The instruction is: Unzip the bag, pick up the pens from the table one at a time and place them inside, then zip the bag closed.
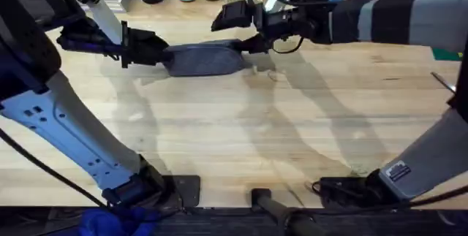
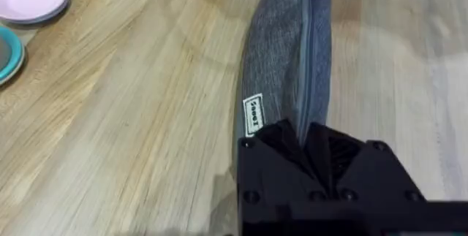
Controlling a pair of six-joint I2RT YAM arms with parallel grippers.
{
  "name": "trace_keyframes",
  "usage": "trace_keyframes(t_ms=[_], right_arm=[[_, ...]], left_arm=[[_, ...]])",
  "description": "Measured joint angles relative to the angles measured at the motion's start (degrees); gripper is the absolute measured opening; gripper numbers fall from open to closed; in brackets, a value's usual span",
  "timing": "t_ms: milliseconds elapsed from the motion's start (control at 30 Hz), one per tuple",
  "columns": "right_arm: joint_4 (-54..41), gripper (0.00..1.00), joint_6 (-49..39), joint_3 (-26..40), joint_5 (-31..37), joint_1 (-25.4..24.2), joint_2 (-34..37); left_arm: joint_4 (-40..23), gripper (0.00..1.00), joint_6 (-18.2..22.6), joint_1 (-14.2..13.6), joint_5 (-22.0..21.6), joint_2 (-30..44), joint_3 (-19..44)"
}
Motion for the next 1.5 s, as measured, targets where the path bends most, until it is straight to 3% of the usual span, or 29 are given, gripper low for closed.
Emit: trace_keyframes(t_ms=[433,1500], right_arm=[[0.19,0.996,1.02,0.0,-0.81,-0.42,-6.75],[-0.25,0.995,-0.81,1.55,-4.52,6.59,-6.84]], left_arm=[[-0.02,0.041,0.0,0.0,-0.02,0.0,0.0],[-0.02,0.041,0.0,0.0,-0.01,0.0,0.0]])
